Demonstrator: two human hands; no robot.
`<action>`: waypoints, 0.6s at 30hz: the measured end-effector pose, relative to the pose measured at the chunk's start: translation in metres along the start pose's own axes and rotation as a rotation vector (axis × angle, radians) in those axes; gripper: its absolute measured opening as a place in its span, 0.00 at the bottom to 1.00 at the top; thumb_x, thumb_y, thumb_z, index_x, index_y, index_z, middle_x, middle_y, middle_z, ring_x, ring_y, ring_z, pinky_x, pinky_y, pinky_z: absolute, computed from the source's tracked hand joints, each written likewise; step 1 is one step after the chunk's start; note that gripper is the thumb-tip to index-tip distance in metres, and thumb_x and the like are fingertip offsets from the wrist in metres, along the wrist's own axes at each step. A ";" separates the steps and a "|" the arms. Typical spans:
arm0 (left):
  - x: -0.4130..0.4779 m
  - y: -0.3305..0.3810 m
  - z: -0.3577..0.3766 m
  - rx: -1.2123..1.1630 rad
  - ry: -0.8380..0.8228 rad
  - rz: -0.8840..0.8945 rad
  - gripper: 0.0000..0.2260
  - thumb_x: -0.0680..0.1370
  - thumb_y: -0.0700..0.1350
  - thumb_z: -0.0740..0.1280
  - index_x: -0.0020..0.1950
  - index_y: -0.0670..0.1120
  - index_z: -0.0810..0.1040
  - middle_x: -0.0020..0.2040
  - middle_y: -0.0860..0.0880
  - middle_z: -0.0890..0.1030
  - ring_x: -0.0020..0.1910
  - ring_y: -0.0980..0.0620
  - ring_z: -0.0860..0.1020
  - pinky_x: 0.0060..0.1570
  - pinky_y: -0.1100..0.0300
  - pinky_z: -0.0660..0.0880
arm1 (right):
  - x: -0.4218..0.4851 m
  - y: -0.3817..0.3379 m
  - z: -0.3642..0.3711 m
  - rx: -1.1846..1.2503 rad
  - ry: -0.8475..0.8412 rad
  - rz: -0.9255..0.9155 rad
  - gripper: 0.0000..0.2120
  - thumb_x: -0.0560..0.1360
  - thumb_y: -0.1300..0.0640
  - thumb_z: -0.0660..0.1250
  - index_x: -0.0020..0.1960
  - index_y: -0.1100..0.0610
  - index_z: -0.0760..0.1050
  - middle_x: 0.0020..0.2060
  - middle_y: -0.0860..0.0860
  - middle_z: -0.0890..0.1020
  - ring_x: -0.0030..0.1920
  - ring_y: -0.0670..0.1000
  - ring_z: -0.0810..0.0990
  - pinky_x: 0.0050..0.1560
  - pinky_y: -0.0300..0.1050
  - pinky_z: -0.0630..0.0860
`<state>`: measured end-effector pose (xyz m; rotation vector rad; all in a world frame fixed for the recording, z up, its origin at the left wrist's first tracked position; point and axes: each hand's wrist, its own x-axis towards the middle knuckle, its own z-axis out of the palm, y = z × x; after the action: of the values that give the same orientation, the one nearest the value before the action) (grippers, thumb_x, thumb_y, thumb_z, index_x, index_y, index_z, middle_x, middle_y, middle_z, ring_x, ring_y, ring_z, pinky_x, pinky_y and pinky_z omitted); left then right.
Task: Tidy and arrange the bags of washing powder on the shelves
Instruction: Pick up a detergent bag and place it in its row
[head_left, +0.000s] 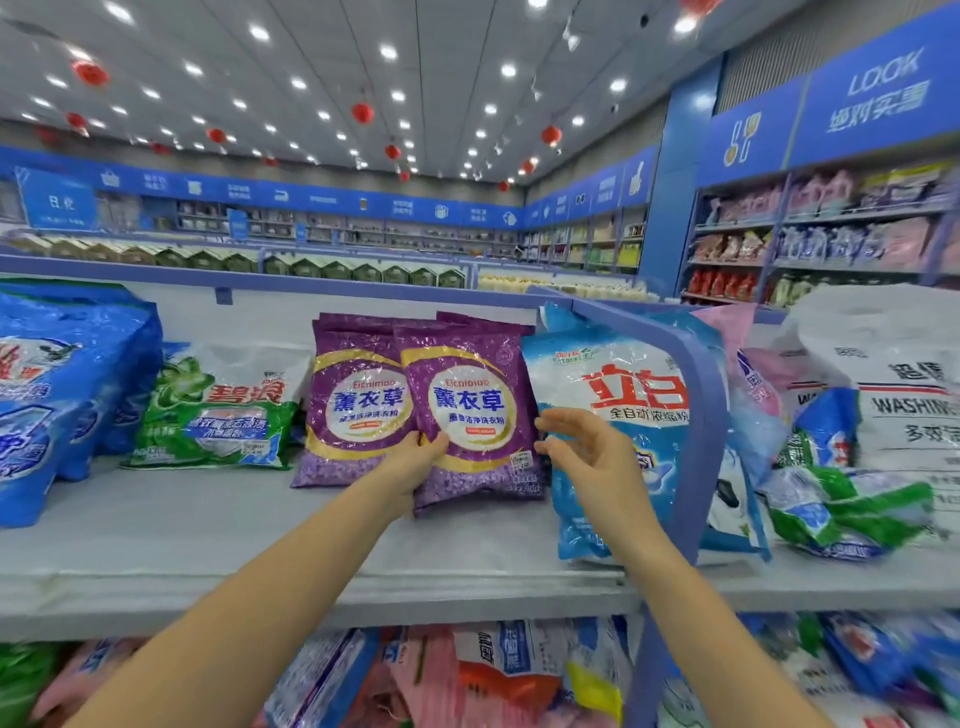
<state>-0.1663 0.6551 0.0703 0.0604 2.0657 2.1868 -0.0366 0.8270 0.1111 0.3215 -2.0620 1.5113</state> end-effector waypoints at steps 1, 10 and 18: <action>0.004 -0.003 0.002 0.019 0.000 -0.031 0.21 0.81 0.43 0.62 0.73 0.41 0.63 0.68 0.43 0.72 0.63 0.44 0.73 0.64 0.52 0.69 | -0.006 0.003 0.001 -0.080 -0.035 -0.021 0.11 0.76 0.64 0.65 0.51 0.49 0.76 0.48 0.43 0.81 0.49 0.43 0.80 0.50 0.33 0.75; 0.017 -0.013 0.008 0.146 0.018 0.043 0.24 0.80 0.42 0.63 0.75 0.47 0.59 0.68 0.46 0.72 0.65 0.45 0.72 0.65 0.51 0.69 | -0.030 0.029 0.005 -0.500 -0.126 -0.125 0.16 0.78 0.61 0.62 0.64 0.53 0.72 0.57 0.46 0.78 0.56 0.42 0.75 0.58 0.34 0.70; 0.015 -0.019 0.032 0.130 -0.003 0.205 0.19 0.79 0.37 0.63 0.69 0.42 0.67 0.64 0.44 0.77 0.59 0.48 0.77 0.57 0.54 0.75 | 0.000 0.063 0.065 -0.907 -0.323 0.072 0.30 0.81 0.60 0.54 0.77 0.50 0.43 0.76 0.55 0.41 0.76 0.58 0.42 0.74 0.55 0.48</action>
<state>-0.1764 0.6896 0.0526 0.3018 2.2896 2.1553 -0.0867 0.7880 0.0468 0.1301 -2.7818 0.4423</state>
